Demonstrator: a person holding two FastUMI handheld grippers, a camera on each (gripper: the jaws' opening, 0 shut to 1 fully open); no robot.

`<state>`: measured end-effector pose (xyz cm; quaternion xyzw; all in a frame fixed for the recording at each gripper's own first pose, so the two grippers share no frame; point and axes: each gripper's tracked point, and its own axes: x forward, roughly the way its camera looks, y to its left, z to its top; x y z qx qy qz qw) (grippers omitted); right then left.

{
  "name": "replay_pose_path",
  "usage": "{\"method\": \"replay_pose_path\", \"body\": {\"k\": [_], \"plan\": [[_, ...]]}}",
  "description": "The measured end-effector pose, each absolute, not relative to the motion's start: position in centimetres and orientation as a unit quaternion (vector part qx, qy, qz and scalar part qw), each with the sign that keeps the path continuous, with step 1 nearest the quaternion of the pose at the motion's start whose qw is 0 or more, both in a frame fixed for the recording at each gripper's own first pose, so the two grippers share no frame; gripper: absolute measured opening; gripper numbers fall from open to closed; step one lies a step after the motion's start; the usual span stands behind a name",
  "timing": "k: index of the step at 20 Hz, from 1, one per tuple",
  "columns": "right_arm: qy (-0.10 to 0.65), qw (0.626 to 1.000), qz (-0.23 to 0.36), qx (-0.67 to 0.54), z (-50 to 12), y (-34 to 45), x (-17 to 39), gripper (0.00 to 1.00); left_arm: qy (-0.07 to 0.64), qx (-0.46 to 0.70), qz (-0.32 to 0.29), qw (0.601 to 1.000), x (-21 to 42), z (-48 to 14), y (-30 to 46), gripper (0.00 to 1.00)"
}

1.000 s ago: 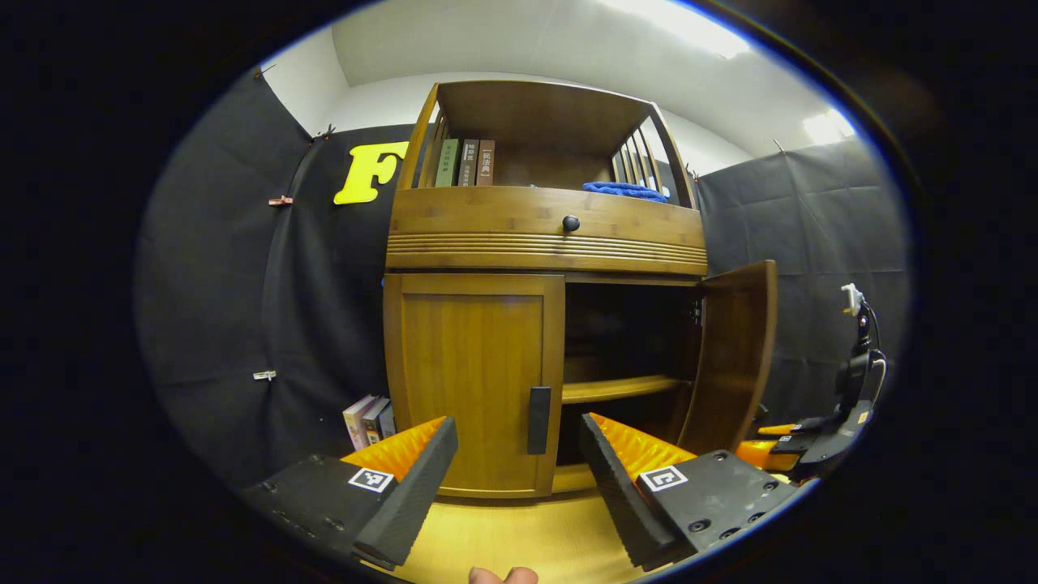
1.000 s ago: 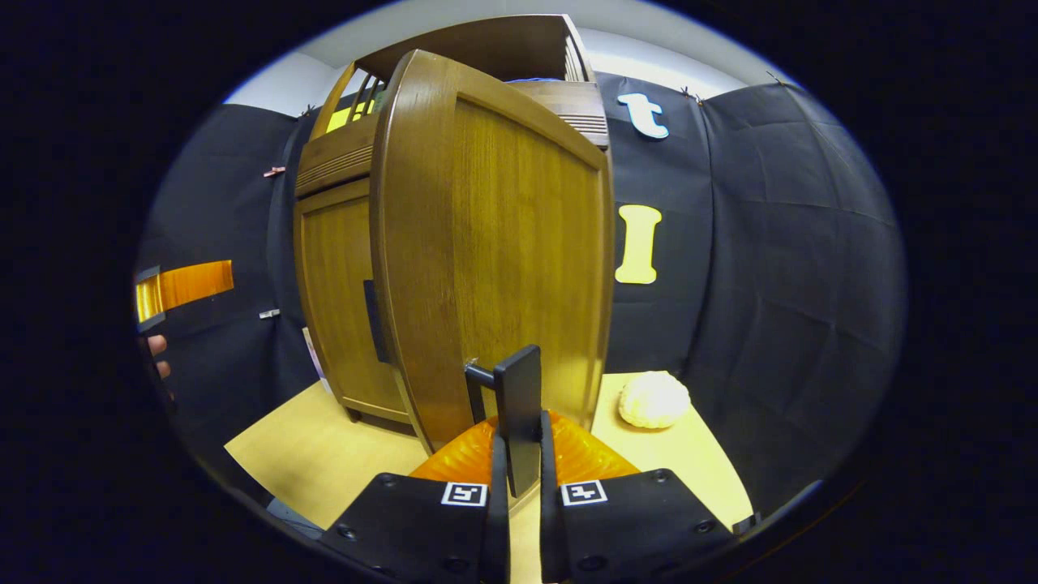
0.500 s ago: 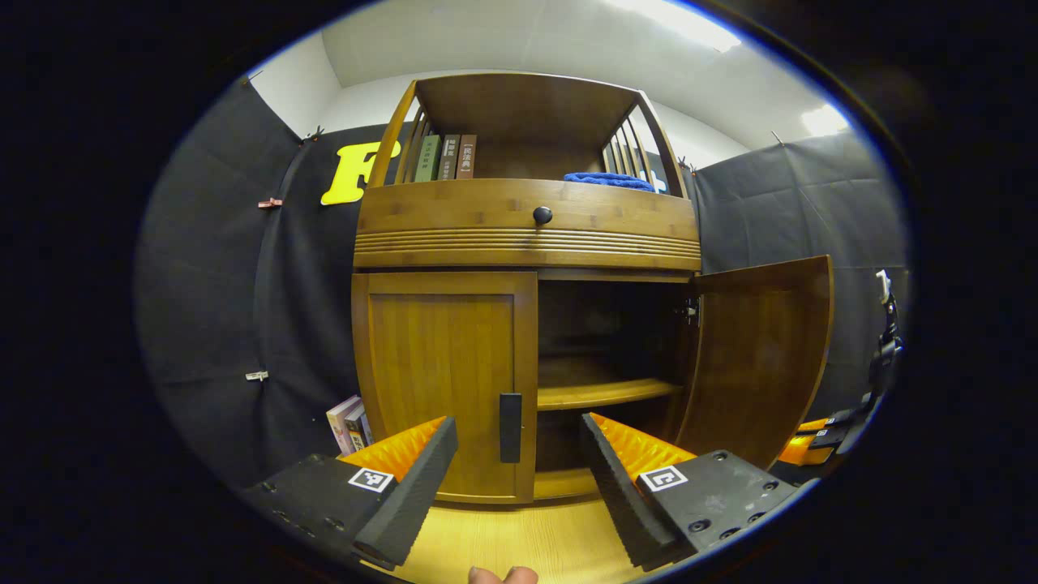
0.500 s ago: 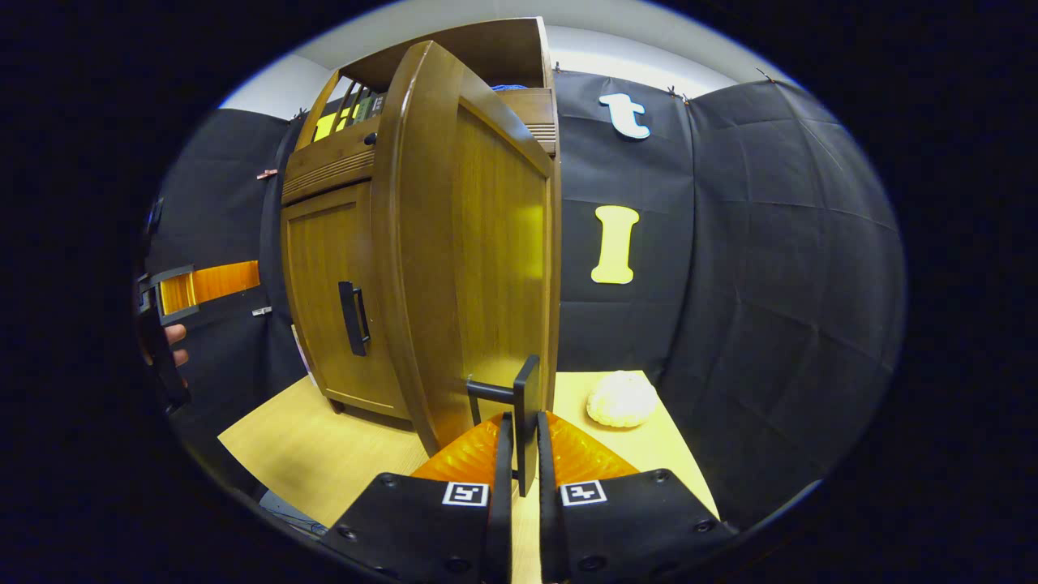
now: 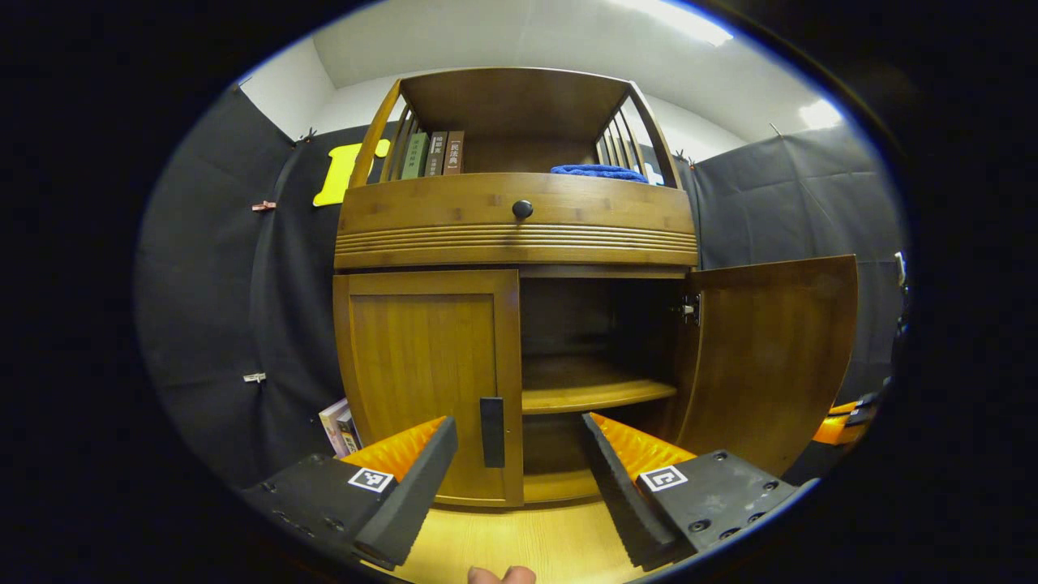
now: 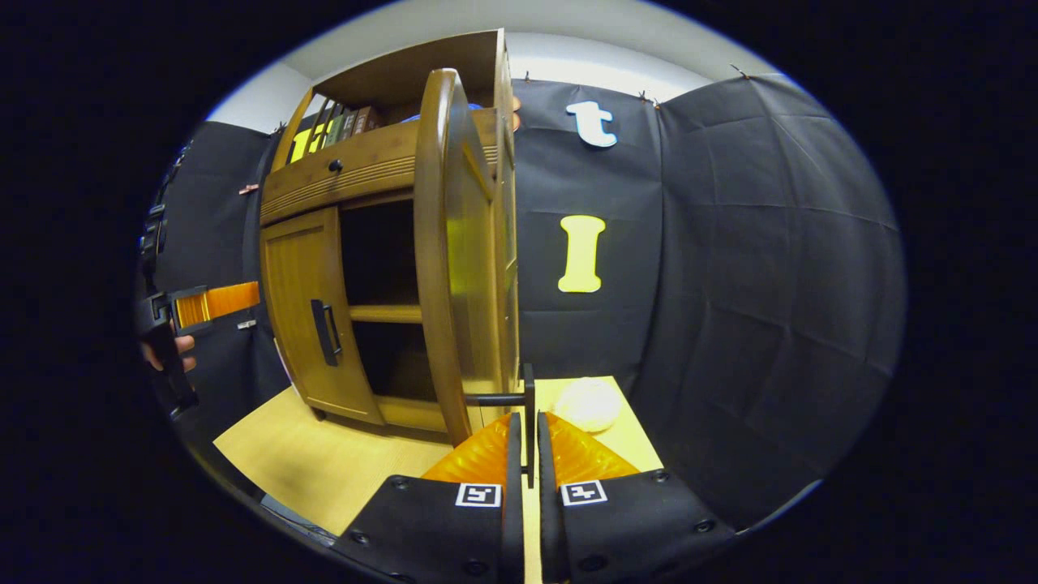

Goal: Open the right door of the double-door shoe cabinet with the right hand, and open the left door with the left hand.

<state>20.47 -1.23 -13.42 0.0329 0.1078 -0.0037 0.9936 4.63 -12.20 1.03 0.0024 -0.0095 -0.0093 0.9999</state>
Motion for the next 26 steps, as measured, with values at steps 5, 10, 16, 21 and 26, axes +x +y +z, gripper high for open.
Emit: {"method": "replay_pose_path", "body": {"k": [5, 10, 16, 21, 26], "plan": [[0.097, 0.994, -0.018, 0.042, -12.5, -2.1, 20.3, 0.13, -0.003, -0.003, -0.009, 1.0, 6.3, 0.5, -12.4, 0.94], [0.055, 0.994, -0.078, 0.049, -10.2, -5.4, 19.3, 0.45, 0.012, -0.016, 0.0, 1.0, 9.7, -1.1, -11.5, 0.95], [-0.006, 0.992, -0.124, 0.035, -7.7, -10.0, 16.5, 0.98, 0.032, -0.002, 0.024, 0.999, 14.7, -3.8, -9.3, 0.95], [0.005, 0.988, -0.15, 0.035, -7.8, -12.4, 15.3, 0.95, 0.041, -0.006, 0.033, 0.999, 19.1, -5.9, -8.0, 0.95], [0.003, 0.988, -0.151, 0.026, -7.7, -13.0, 15.9, 0.92, 0.045, 0.013, 0.019, 0.999, 21.9, -6.9, -8.9, 0.82]]}}
